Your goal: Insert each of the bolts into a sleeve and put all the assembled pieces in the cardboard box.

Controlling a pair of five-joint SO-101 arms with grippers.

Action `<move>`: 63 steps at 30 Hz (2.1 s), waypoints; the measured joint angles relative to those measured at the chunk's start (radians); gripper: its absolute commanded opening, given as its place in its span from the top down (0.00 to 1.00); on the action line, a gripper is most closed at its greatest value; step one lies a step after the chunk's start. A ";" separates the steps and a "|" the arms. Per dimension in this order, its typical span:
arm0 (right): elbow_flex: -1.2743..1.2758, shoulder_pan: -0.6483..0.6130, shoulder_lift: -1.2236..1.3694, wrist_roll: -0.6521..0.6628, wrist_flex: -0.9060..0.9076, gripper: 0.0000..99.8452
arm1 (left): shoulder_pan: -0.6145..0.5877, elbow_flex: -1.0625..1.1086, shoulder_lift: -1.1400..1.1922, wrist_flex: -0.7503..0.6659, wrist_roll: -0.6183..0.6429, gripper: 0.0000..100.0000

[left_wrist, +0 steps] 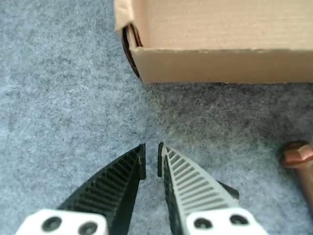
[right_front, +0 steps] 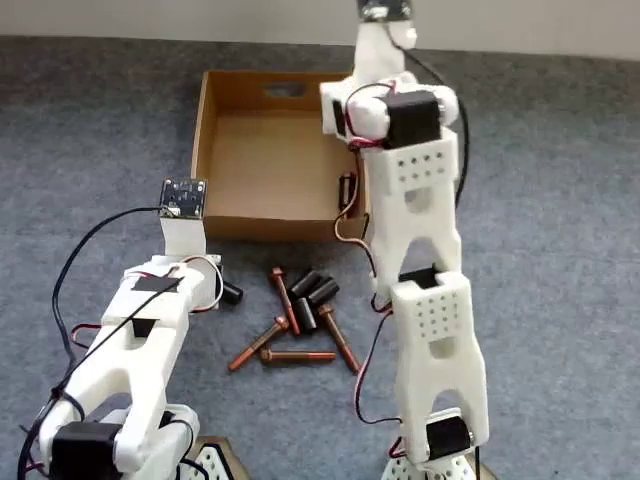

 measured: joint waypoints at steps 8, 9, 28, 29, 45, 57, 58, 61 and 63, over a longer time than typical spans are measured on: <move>0.548 -0.012 -0.554 0.000 0.002 0.99 | 0.000 0.000 0.000 0.000 0.000 0.93; 0.647 -0.023 -0.638 0.000 0.002 0.99 | 0.000 0.000 0.000 0.000 0.000 0.93; 2.432 -0.195 -1.373 0.141 -0.595 0.83 | 0.000 0.000 0.000 0.000 0.000 0.93; 2.443 -0.209 -1.350 0.141 -0.626 0.83 | 0.000 0.000 0.000 0.000 0.000 0.93; 2.361 -0.239 -0.904 0.046 -0.865 0.78 | 0.000 0.000 0.000 0.000 0.000 0.93; 2.266 -0.298 -0.778 0.044 -0.875 0.78 | 0.000 0.000 0.000 -0.003 0.000 0.93; 2.266 -0.308 -0.773 0.044 -0.875 0.78 | 0.000 0.000 0.000 -0.003 0.000 0.93; 2.262 -0.315 -0.770 0.044 -0.876 0.78 | 0.000 0.000 0.000 -0.003 0.000 0.93; 2.260 -0.315 -0.761 0.044 -0.878 0.78 | 0.000 0.000 0.000 -0.003 0.000 0.93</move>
